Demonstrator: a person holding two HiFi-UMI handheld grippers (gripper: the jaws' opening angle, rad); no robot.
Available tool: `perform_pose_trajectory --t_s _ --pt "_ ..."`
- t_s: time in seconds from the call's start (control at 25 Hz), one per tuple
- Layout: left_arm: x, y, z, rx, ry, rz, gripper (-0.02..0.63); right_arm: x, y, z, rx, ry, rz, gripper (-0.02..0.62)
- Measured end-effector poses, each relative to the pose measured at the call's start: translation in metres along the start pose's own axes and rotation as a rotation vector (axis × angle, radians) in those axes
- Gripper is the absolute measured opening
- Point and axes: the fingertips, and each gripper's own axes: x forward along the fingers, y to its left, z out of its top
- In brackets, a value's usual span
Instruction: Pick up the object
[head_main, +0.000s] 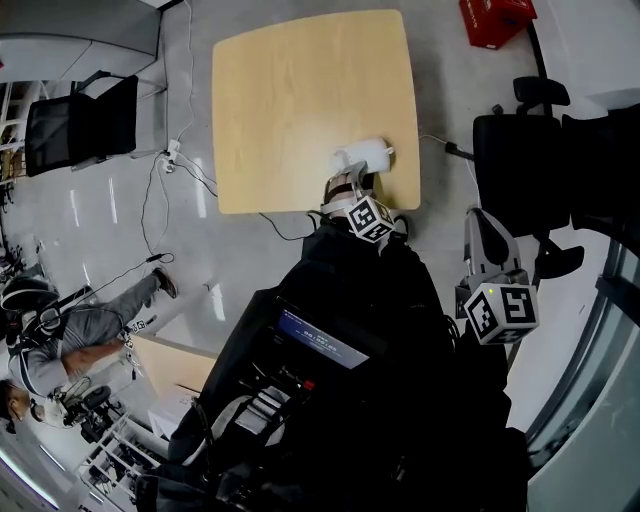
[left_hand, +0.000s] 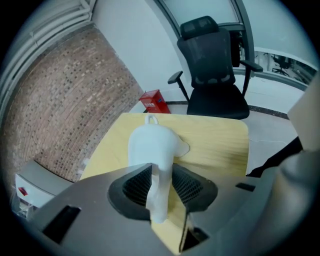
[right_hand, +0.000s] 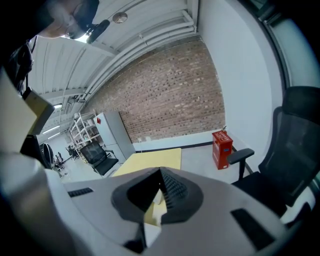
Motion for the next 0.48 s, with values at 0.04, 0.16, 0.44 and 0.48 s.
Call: perform_pose_trajectory --t_s 0.04,0.16,0.44,0.48 --pt "-0.002 0.002 0.002 -0.017 -0.011 0.008 0.130 -0.001 0.000 0.000 -0.001 -0.001 0.000 0.005" --pt "-0.009 0.010 0.007 -0.068 -0.042 0.019 0.110 -0.003 -0.002 0.002 -0.004 -0.008 0.002 0.005" --pt "-0.050 0.046 0.022 -0.279 -0.132 0.048 0.107 -0.006 0.016 0.015 -0.028 -0.048 0.052 0.005" --pt "-0.060 0.054 0.027 -0.323 -0.159 0.061 0.107 -0.005 0.020 0.017 -0.033 -0.054 0.063 0.005"
